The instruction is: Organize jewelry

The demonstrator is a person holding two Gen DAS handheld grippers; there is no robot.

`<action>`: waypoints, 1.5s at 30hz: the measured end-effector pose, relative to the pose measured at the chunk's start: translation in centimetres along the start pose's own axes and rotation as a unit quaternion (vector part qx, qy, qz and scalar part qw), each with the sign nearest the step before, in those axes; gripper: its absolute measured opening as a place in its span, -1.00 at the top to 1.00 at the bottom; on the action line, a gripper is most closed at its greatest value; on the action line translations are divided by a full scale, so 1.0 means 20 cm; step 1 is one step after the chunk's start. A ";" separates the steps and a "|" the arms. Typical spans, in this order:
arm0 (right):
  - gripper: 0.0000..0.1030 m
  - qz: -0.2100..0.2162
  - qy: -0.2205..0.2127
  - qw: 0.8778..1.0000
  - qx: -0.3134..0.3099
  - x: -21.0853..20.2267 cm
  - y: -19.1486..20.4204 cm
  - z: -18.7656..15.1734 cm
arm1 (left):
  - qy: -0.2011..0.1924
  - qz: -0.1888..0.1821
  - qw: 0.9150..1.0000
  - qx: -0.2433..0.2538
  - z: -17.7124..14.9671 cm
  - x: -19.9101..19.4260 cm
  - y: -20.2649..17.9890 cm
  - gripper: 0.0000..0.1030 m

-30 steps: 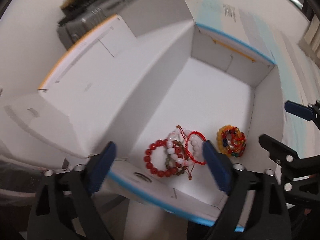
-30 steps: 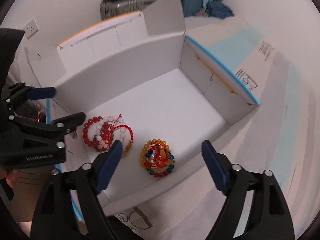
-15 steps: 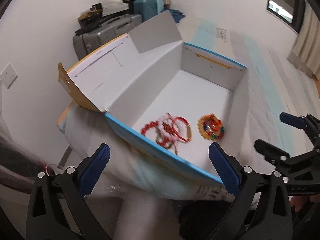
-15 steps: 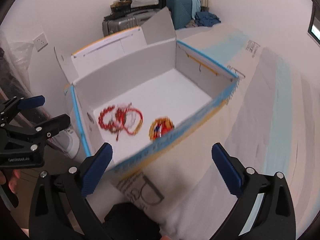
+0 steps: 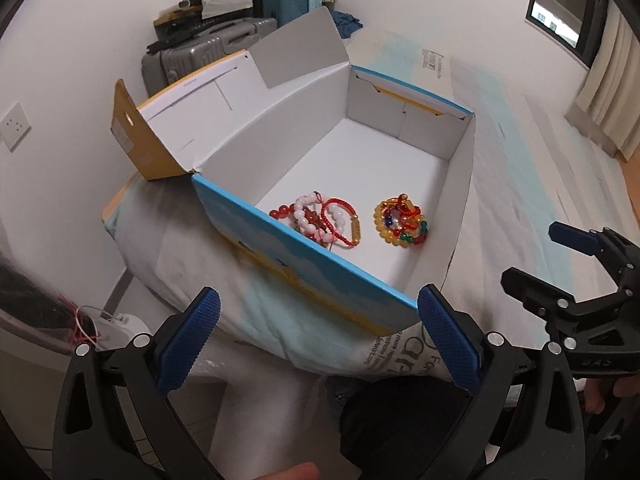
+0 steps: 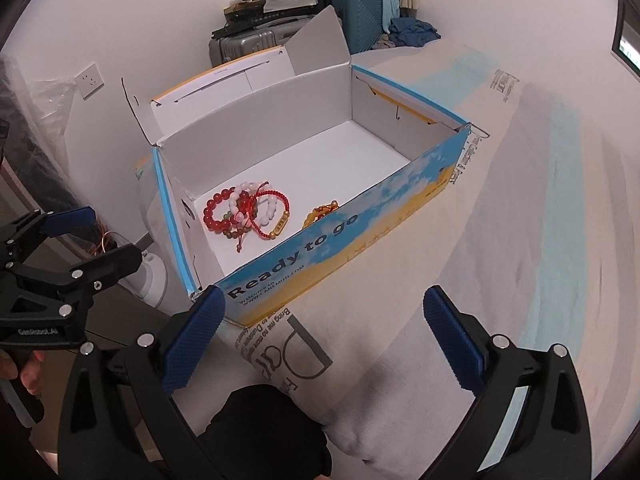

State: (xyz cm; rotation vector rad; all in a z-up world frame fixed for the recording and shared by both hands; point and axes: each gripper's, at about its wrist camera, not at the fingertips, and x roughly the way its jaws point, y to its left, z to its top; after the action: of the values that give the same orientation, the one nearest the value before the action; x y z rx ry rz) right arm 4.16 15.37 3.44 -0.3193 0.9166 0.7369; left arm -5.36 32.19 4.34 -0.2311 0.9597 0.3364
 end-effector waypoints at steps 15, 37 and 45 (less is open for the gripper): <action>-0.85 -0.001 -0.005 1.000 0.007 -0.01 -0.03 -0.01 | 0.001 0.018 1.000 0.001 -0.01 0.01 -0.03 -0.89; -0.85 -0.007 -0.006 1.000 0.002 -0.02 -0.03 -0.02 | -0.008 0.002 1.000 -0.010 -0.02 0.00 -0.03 -0.89; -0.85 -0.005 -0.004 1.000 -0.001 -0.02 -0.03 -0.03 | -0.017 -0.002 1.000 -0.013 -0.02 -0.02 -0.03 -0.89</action>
State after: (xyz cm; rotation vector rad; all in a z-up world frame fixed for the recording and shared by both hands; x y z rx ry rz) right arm 4.05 14.46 3.37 -0.3231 0.9061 0.7292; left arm -5.58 31.43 4.41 -0.2500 0.9208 0.3472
